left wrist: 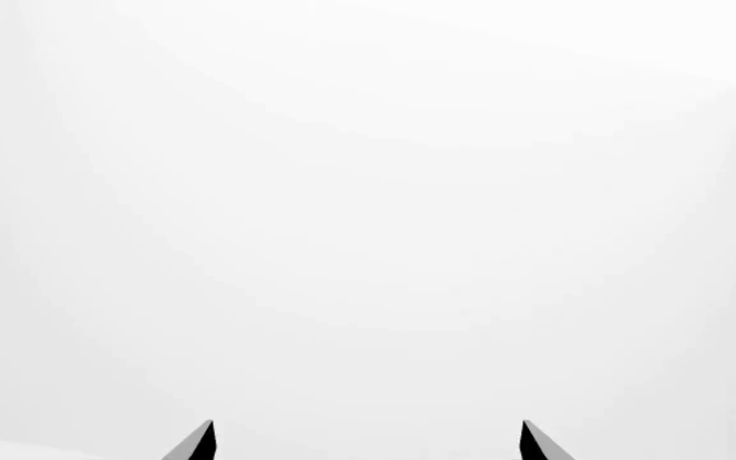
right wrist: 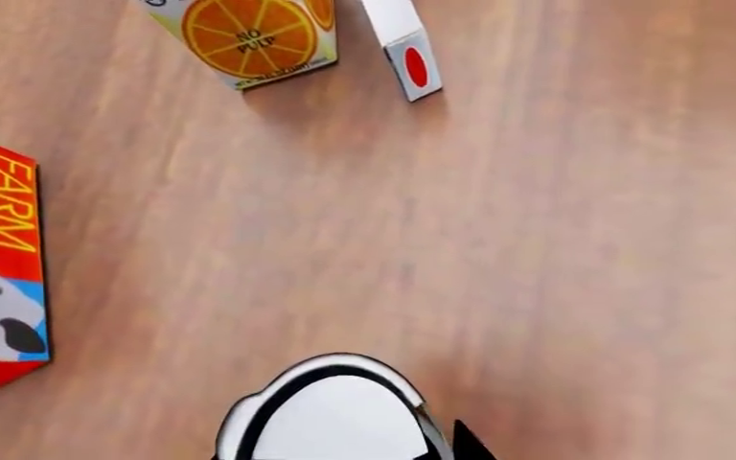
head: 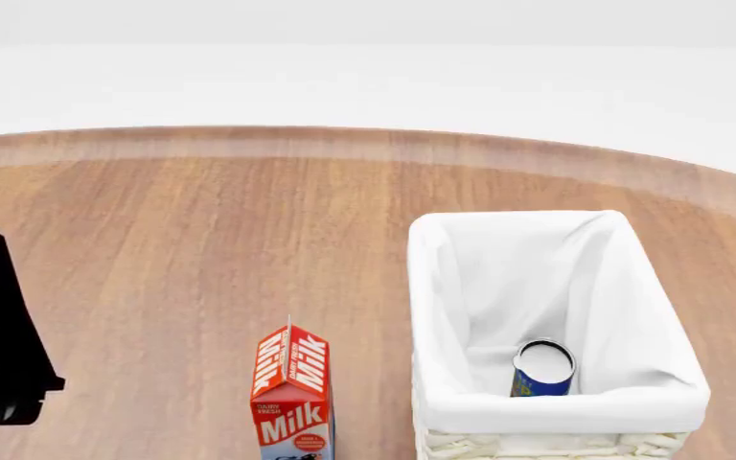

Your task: Pick up the alphabet soup and the tomato sauce, and put them in the basket.

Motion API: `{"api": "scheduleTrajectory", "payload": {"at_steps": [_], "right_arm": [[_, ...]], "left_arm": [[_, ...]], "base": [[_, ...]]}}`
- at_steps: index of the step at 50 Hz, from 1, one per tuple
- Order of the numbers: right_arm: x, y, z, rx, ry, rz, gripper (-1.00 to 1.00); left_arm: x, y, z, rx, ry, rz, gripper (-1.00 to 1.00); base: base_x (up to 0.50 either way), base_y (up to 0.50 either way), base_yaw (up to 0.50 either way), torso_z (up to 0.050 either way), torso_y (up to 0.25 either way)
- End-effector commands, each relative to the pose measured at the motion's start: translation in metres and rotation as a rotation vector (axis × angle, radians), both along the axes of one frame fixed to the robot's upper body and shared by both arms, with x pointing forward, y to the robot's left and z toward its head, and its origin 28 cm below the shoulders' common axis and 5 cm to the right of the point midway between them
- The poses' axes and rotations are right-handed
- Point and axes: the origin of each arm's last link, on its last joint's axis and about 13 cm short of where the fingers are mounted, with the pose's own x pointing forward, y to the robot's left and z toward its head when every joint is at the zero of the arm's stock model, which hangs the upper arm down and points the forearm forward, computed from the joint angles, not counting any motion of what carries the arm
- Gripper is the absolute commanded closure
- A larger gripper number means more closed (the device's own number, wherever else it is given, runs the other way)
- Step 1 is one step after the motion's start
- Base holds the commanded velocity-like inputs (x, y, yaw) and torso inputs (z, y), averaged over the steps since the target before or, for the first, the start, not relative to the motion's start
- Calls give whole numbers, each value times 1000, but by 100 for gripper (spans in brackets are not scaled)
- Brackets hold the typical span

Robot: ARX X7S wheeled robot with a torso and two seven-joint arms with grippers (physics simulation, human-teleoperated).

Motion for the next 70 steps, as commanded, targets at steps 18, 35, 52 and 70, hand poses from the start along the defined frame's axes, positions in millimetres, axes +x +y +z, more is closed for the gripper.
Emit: {"api": "scheduleTrajectory", "payload": {"at_steps": [18,35,52,70], "right_arm": [[1,3,90,-24,-261,77,100],[21,-13,154,-63,-491,8,100],[52,-39,207,-165,-695,-96,100],[114,-61,238,-208,-807,-158,100]], "left_arm": [[0,0,-1,-4,2,-1,-100],[0,1,0,-8,2,1,-100],[-1,0,-1,-7,3,-2,-100],[0,1,-1,-5,5,0,-100]], "base": [[0,0,0,0,0],[0,0,0,0,0],[0,0,0,0,0],[0,0,0,0,0]]}}
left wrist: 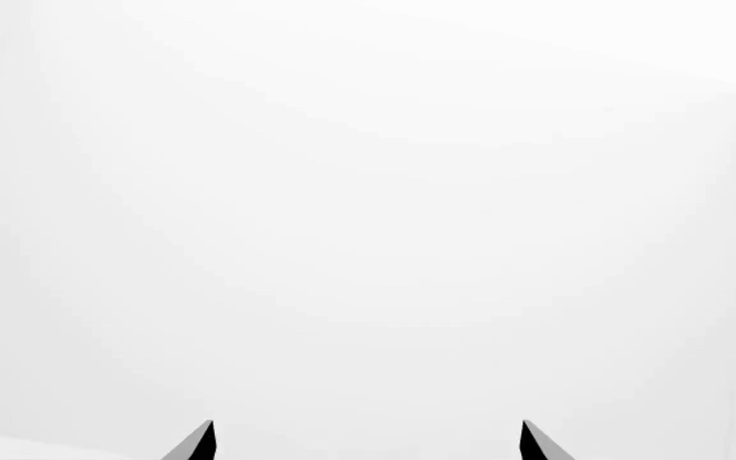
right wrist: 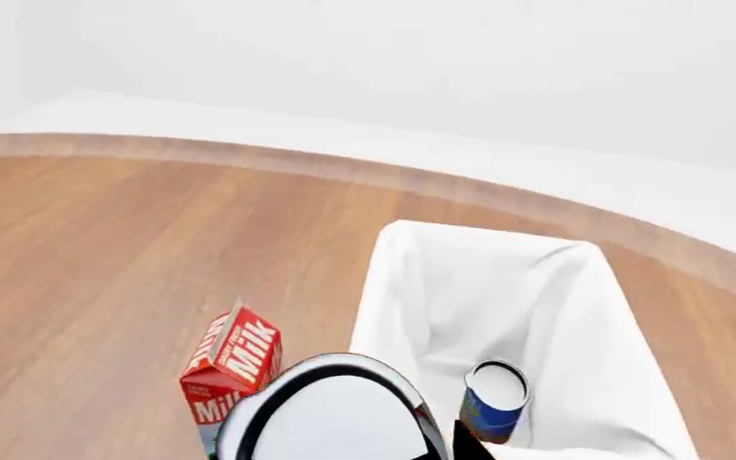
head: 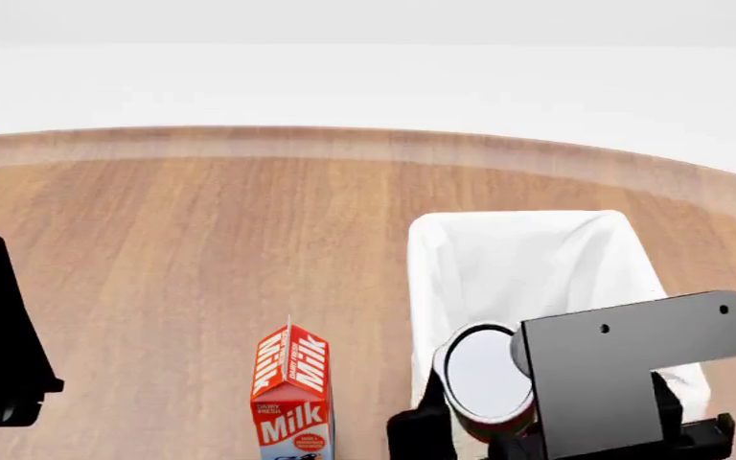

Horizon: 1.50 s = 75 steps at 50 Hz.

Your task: Pick up the alphabet soup and the tomato sauce, and put them in the basket.

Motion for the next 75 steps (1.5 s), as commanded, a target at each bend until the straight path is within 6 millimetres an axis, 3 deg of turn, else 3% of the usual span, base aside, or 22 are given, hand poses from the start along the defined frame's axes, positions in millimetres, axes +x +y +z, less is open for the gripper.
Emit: {"api": "scheduleTrajectory", "payload": {"at_steps": [1,12,26,36,46,75], "right_arm": [[36,-14,16,-24,-94,-27,100],[88,-33,22,-48,-139,-24,100],[157,-50,2,-114,-96,-32,100],[190,-49,-14,-130,-76,-39,100],[206,-51,-11,-157,-76,-64,100],[220,-36,-84,106,-3,-211,100]], "left_arm": [[1,1,0,0,1,3,-100],[0,0,1,1,-1,2,-100],[1,-1,1,10,-4,2,-100],[0,-1,0,9,-5,2,-100],[0,-3,0,8,-1,-2,-100],[2,-3,-2,12,3,-4,-100]], "base": [[0,0,0,0,0],[0,0,0,0,0],[0,0,0,0,0],[0,0,0,0,0],[0,0,0,0,0],[0,0,0,0,0]]}}
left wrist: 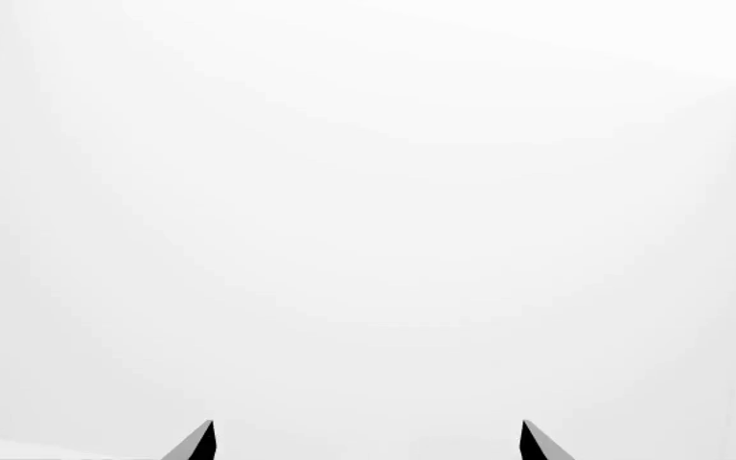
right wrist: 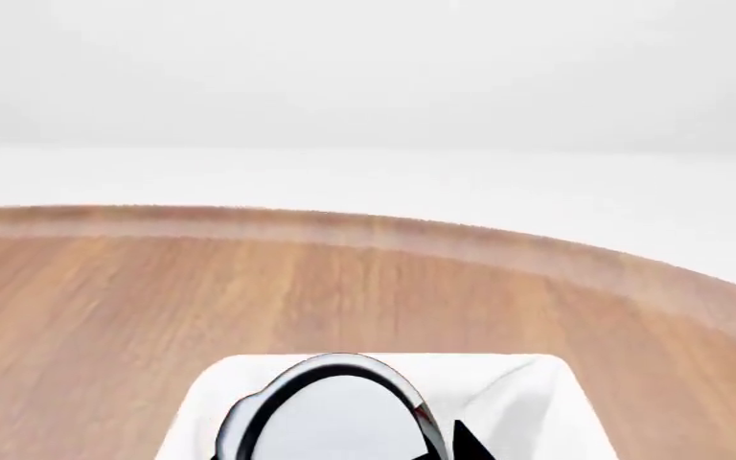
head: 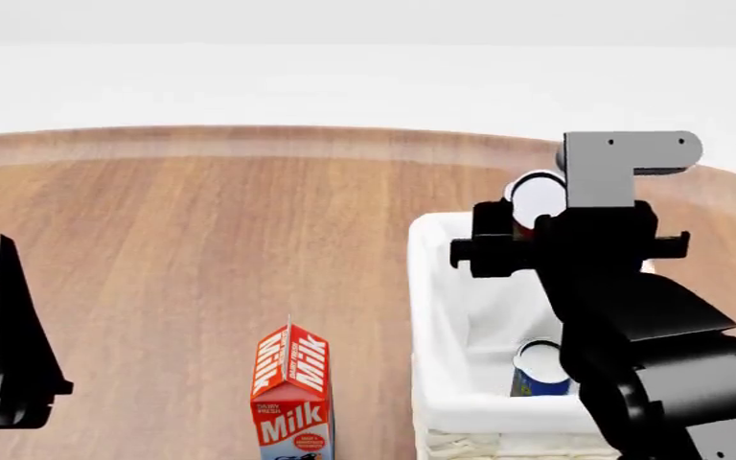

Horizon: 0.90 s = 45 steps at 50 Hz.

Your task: Pick up the alphabet soup and the tomato sauce, and put them in the basket.

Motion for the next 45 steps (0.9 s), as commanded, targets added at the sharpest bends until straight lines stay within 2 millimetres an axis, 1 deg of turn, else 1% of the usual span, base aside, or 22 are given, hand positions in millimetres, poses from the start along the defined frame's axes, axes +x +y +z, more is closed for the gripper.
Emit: {"api": "scheduleTrajectory", "payload": {"at_steps": [1,5,9,17,31,45], "right_arm": [[4,4,-23,64,29,-59,100],[4,3,-29,75,47,-79,100],[-1,1,-36,80,65,-98,100],[-3,1,-47,78,106,-104,100],[-7,1,-53,59,121,-95,100],[-7,2,-52,55,122,-96,100]], "left_arm": [[1,-1,-1,2,1,-2,-100],[0,0,0,-2,1,0,-100],[0,0,0,-3,0,-2,-100],[-1,0,-1,-3,1,-3,-100],[-1,2,-1,-6,0,1,-100],[0,2,-1,-6,1,2,-100]], "base": [[0,0,0,0,0],[0,0,0,0,0],[0,0,0,0,0],[0,0,0,0,0],[0,0,0,1,0],[0,0,0,0,1]]}}
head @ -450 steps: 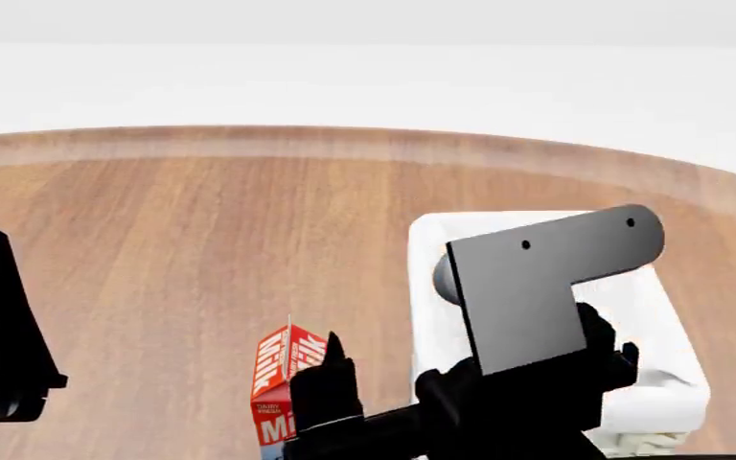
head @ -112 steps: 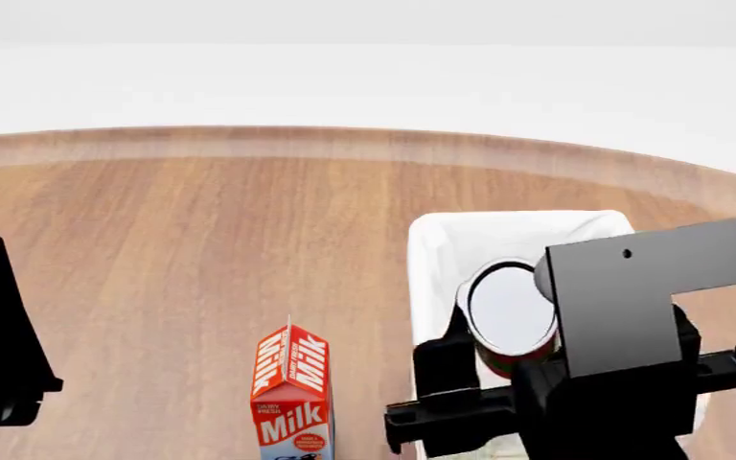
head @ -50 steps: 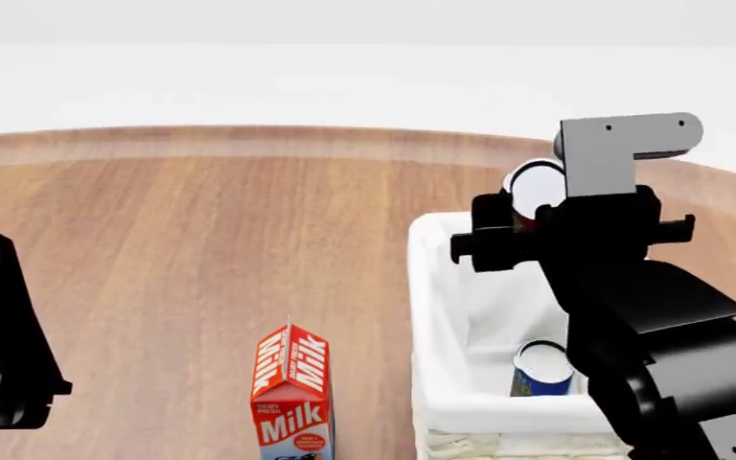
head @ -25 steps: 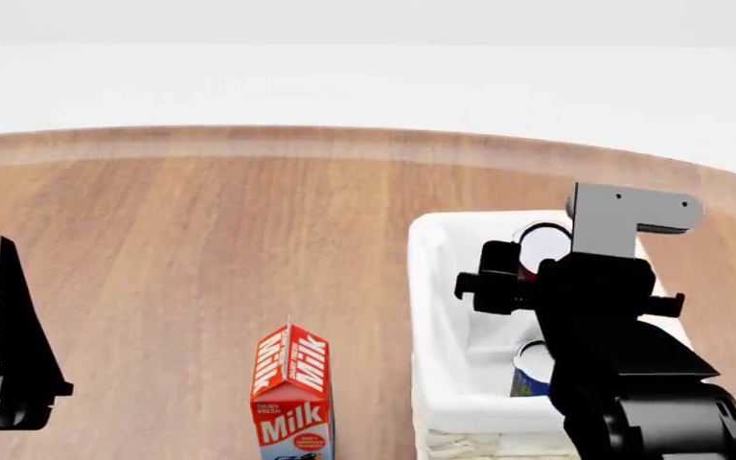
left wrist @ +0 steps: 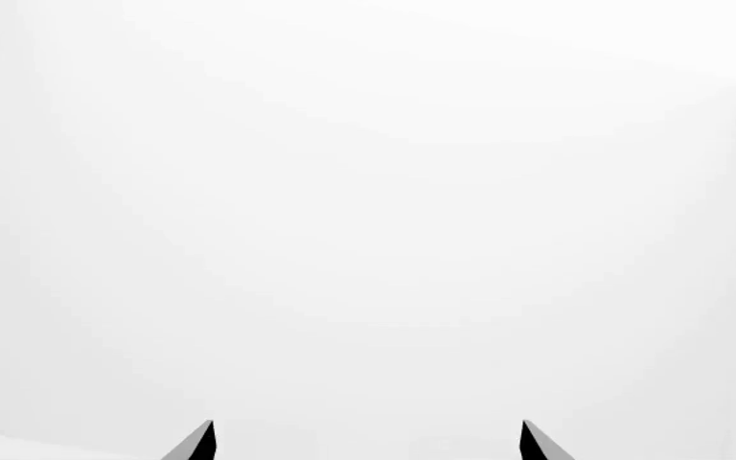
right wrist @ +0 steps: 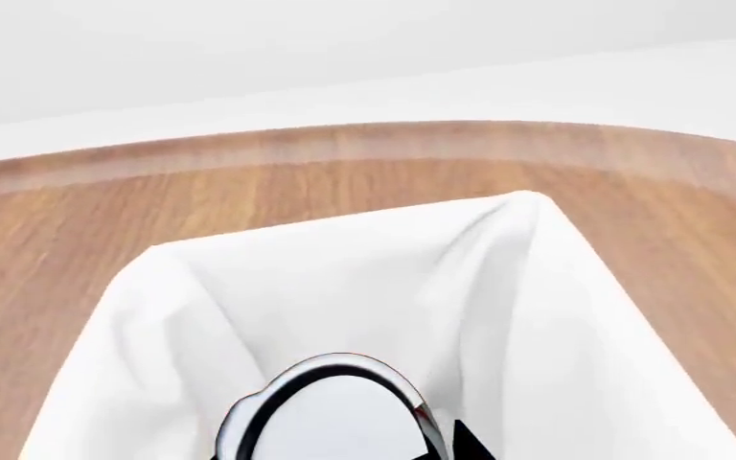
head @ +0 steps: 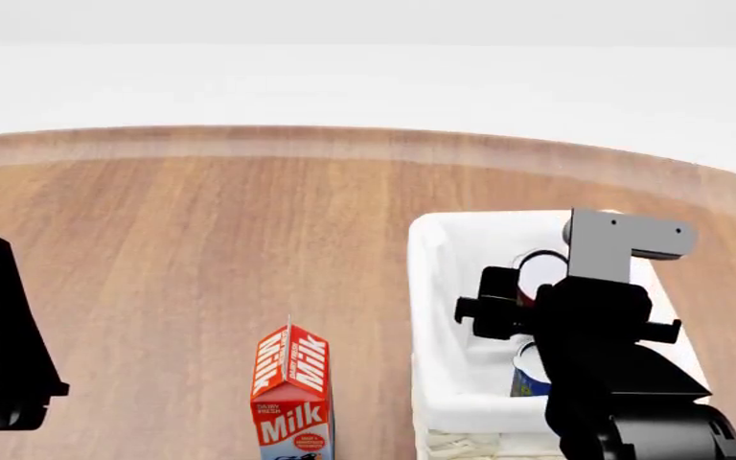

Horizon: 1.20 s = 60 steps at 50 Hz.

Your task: Pick up the alphabet soup and the tomato sauce, and put them in the basket.

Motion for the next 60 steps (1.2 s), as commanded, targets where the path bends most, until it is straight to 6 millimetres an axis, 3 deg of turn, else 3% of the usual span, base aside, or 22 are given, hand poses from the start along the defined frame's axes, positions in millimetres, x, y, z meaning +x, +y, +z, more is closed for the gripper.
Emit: {"api": "scheduleTrajectory", "payload": {"at_steps": [1,9,10,26,34,41,49,60], "right_arm": [[0,-1,1,-33,-4,12,100],[0,-2,-1,-46,21,0,100],[0,-2,-2,-42,20,-5,-100],[2,0,4,-8,-35,6,-100],[9,1,34,-93,-219,32,-100],[11,-2,79,-186,-443,12,-100],[9,-1,96,-279,-588,28,-100],[1,5,137,-361,-777,55,-100]], "left_arm": [[1,1,0,0,1,2,-100],[1,0,0,0,-1,0,-100],[1,0,0,-1,0,0,-100],[0,0,-1,-3,3,-1,-100],[0,0,-1,-1,3,-1,-100],[-1,0,-1,-3,2,-1,-100],[-1,0,0,-4,1,-4,-100],[0,0,2,-5,-1,-3,-100]], "base": [[0,0,0,0,0],[0,0,0,0,0],[0,0,0,0,0],[0,0,0,0,0],[0,0,0,0,0],[0,0,0,0,0],[0,0,0,0,0],[0,0,0,0,0]]}}
